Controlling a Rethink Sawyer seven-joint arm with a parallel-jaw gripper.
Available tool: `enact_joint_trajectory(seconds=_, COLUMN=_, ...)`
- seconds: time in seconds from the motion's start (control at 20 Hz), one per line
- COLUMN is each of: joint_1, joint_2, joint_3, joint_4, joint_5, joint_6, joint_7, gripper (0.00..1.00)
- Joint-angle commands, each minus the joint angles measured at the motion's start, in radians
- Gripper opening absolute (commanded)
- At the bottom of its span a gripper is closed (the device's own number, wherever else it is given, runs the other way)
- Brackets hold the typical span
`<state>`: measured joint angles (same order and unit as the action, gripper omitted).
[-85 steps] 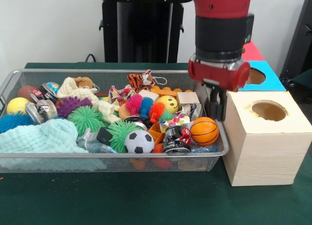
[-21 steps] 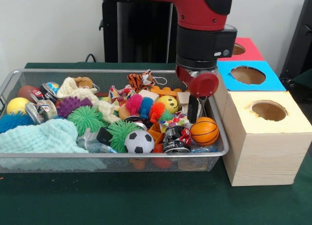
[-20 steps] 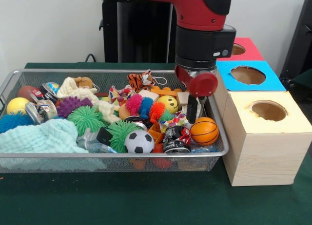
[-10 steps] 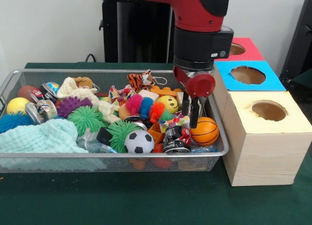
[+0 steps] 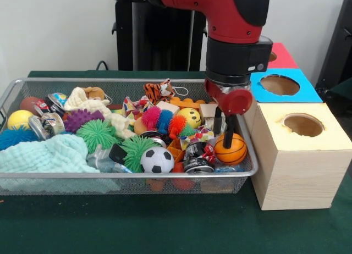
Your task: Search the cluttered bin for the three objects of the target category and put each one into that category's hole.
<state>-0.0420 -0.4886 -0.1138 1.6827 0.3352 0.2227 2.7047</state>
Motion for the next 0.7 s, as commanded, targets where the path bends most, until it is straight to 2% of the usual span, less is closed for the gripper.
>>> enact_joint_trajectory(seconds=0.05, joint_1=-0.021, joint_2=0.078, joint_3=0.09, joint_4=0.036, joint_5=0.055, joint_6=-0.096, joint_7=0.17, gripper=1.0)
enact_joint_trajectory(seconds=0.7, joint_1=-0.04, joint_2=0.119, joint_3=0.129, joint_4=0.018, joint_5=0.051, joint_6=-0.162, joint_7=0.145, gripper=1.0)
